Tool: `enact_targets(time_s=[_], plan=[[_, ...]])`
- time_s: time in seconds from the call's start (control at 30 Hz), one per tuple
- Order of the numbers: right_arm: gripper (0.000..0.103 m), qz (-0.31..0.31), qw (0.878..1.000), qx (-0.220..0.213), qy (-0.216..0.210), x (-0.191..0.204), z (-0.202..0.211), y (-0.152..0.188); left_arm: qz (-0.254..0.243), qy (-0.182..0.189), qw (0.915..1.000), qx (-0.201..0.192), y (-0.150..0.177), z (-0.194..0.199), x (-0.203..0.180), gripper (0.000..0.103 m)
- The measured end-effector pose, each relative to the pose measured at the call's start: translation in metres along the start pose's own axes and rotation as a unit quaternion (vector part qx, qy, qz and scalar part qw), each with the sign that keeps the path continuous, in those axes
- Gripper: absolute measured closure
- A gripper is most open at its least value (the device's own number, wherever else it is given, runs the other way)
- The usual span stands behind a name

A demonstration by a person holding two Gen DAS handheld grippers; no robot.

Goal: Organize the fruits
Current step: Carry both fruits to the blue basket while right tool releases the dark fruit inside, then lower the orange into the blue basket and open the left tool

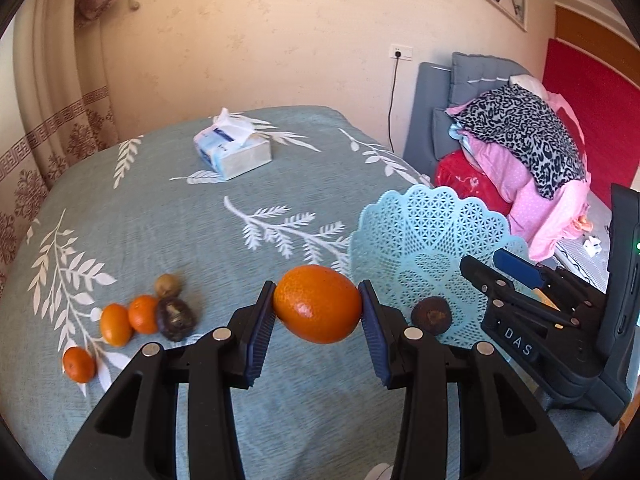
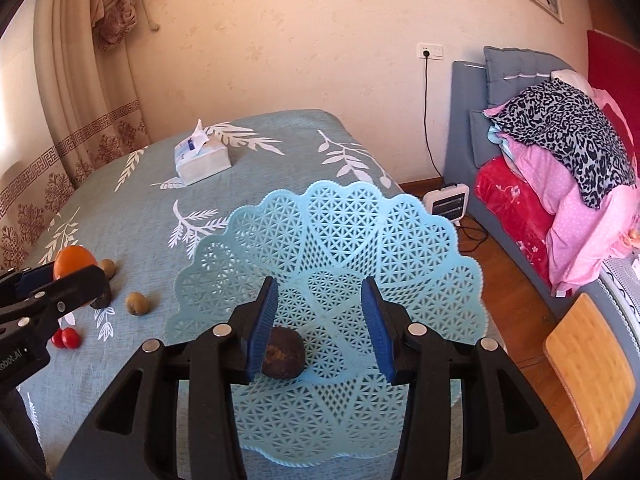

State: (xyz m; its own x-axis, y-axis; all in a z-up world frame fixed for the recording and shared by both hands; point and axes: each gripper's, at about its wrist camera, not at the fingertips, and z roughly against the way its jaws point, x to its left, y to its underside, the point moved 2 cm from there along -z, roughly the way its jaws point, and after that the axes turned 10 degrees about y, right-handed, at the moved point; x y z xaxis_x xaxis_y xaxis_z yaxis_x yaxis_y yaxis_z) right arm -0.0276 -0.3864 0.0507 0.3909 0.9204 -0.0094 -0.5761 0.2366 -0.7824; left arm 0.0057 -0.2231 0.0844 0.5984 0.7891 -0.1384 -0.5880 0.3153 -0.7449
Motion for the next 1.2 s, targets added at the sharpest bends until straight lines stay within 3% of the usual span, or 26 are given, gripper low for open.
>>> enact_targets(time_s=[0.1,0.33,0.4,0.67,0.7,0.77,1.13,1.2], plan=[[0.049,-0.009,1.000,-0.005,0.006,-0.006,0.002,0.000,-0.009,0.006,0.9999,0.001,-0.006,-0.009,-0.011,0.061],[0.048,-0.024,0.999,-0.014,0.017,-0.019,0.006,-0.003,-0.019,0.021,0.9995,0.015,-0.009,-0.029,-0.024,0.061],[0.040,-0.032,0.999,-0.015,0.022,-0.025,0.006,-0.002,-0.022,0.024,0.9993,0.018,-0.010,-0.034,-0.027,0.061],[0.039,-0.072,0.996,-0.019,0.039,-0.050,0.009,-0.002,-0.021,0.042,0.9983,0.035,-0.008,-0.046,-0.031,0.060],[0.037,-0.077,0.996,-0.020,0.040,-0.052,0.010,-0.002,-0.020,0.044,0.9981,0.037,-0.008,-0.047,-0.031,0.059],[0.032,-0.084,0.995,-0.024,0.040,-0.054,0.012,-0.002,-0.020,0.044,0.9984,0.030,-0.009,-0.045,-0.031,0.044],[0.031,-0.085,0.995,-0.032,0.032,-0.048,0.019,-0.004,-0.006,0.030,0.9994,0.014,-0.011,-0.033,-0.015,0.041],[0.031,-0.083,0.996,-0.032,0.029,-0.046,0.020,-0.004,-0.002,0.026,0.9996,0.014,-0.011,-0.031,-0.011,0.034]])
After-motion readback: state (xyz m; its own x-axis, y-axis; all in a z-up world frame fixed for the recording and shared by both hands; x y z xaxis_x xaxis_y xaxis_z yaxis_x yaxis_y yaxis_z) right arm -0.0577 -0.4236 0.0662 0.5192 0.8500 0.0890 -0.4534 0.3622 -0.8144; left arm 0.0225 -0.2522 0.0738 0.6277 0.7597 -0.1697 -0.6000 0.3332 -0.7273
